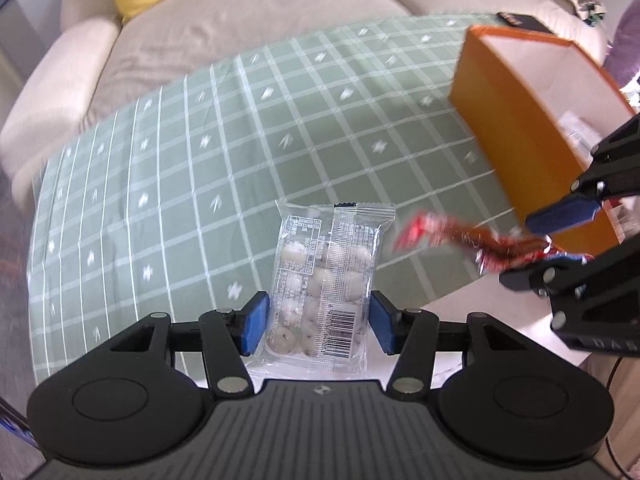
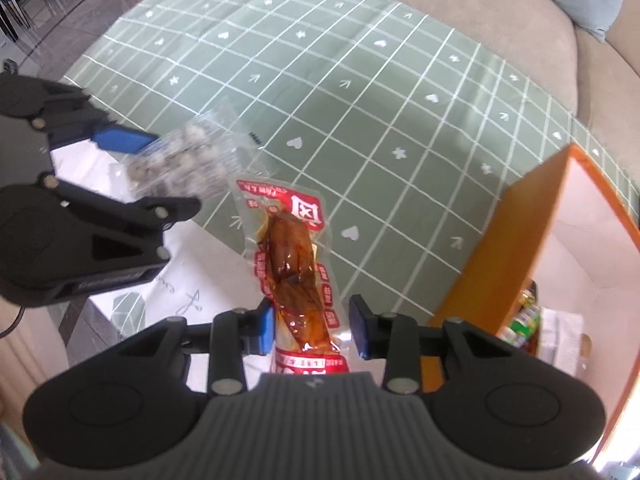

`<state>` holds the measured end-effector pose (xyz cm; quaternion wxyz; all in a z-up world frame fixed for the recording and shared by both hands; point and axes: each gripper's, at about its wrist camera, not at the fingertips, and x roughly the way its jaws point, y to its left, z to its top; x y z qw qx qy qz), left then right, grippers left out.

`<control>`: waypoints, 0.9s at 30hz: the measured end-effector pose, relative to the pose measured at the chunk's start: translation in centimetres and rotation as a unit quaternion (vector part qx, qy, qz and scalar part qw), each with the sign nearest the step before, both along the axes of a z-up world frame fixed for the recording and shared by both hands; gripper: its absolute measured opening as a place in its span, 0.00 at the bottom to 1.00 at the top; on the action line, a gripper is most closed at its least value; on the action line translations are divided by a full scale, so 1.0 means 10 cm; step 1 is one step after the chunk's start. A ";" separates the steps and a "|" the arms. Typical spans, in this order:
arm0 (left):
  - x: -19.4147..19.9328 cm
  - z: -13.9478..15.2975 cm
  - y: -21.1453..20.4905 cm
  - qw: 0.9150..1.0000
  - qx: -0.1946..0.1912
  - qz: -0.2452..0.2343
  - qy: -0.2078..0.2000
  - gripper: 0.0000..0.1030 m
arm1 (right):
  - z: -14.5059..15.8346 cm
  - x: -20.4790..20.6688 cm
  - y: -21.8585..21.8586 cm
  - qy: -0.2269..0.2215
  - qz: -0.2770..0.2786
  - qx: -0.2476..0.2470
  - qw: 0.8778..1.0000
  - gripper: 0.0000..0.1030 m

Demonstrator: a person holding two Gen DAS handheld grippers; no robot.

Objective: Organize snacks
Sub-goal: 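Lift and carry both held packets over the orange box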

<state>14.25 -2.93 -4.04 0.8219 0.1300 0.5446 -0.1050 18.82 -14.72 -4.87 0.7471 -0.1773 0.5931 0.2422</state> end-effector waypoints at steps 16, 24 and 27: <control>0.00 0.48 -1.25 0.986 0.023 -0.149 -0.066 0.59 | 0.39 -0.15 -1.18 -0.038 -0.059 -0.050 0.996 0.33; 0.09 0.39 -1.92 0.973 0.000 -0.222 -0.056 0.59 | 0.29 -0.16 -1.92 -0.032 -0.128 -0.058 0.990 0.33; 0.15 0.29 -2.12 0.969 0.004 -0.243 -0.045 0.59 | 0.24 -0.13 -2.11 -0.035 -0.144 -0.053 0.987 0.33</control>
